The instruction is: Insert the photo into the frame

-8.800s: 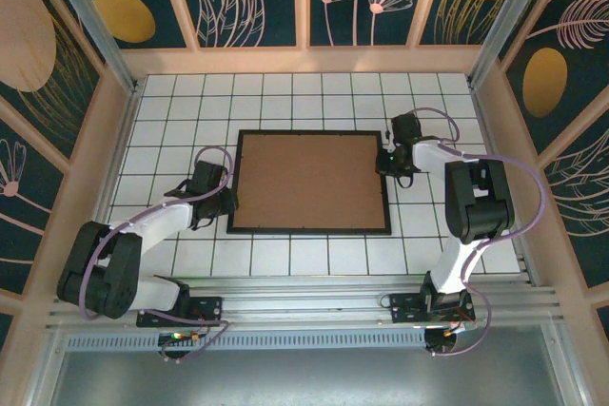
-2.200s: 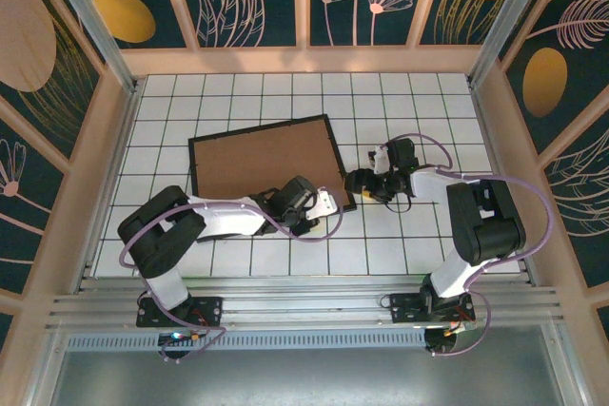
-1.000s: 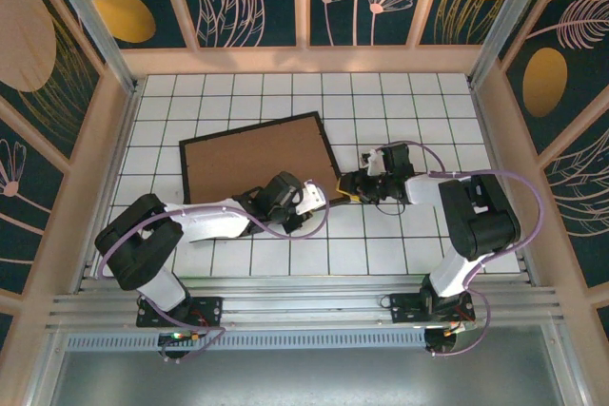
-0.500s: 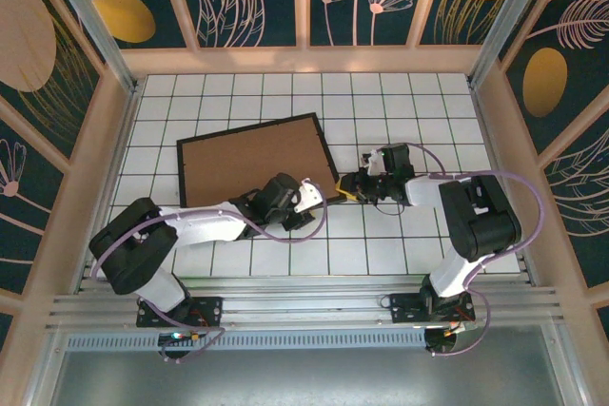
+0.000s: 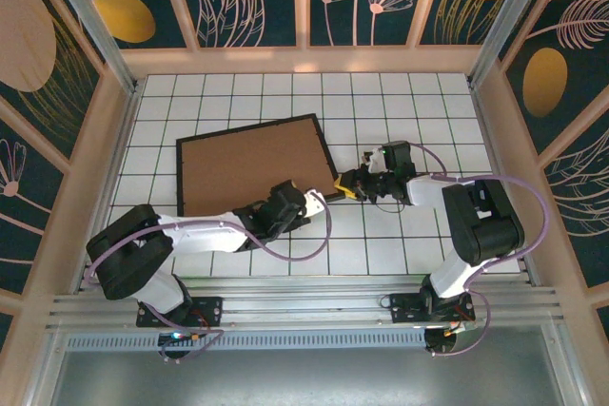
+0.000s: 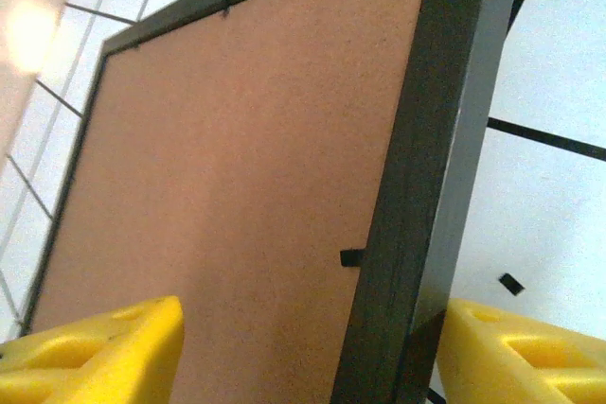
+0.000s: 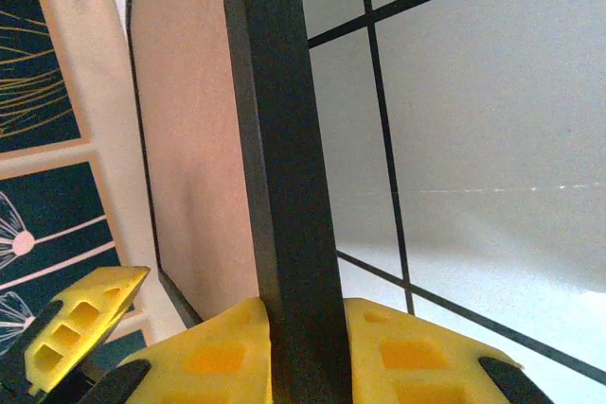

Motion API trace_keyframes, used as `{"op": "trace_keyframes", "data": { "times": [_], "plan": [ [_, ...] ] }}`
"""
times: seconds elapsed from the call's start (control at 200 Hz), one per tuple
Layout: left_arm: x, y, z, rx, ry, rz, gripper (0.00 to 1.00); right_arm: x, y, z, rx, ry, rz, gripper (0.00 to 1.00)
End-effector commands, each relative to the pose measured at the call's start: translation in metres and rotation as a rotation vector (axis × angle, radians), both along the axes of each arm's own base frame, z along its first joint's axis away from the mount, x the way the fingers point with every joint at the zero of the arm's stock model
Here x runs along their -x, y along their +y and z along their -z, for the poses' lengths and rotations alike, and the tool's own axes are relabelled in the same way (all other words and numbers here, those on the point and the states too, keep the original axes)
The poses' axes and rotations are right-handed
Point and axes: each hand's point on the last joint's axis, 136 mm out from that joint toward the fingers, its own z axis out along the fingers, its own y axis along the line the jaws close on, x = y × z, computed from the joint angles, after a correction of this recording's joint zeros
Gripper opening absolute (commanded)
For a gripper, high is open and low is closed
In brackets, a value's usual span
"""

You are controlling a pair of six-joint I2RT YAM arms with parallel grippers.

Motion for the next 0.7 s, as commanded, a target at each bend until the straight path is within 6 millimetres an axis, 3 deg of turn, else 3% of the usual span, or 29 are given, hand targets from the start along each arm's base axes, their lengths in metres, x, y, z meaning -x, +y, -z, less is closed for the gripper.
{"op": "trace_keyframes", "data": {
  "times": [0.0,0.21,0.41,0.696],
  "plan": [
    [-0.006,0.006,0.004,-0.097,-0.093,-0.008,0.68,-0.010,0.005,-0.029,-0.079,-0.020,0.019,0.21],
    [-0.011,0.007,0.011,-0.151,-0.131,-0.018,0.62,-0.012,0.004,-0.028,-0.097,-0.016,0.028,0.20],
    [-0.015,0.007,0.004,-0.139,-0.166,-0.034,0.52,-0.010,0.004,-0.026,-0.107,-0.010,0.034,0.20],
    [-0.020,0.009,-0.027,-0.096,-0.239,-0.056,0.28,-0.014,-0.001,-0.033,-0.103,-0.035,0.044,0.26]
  ]
}}
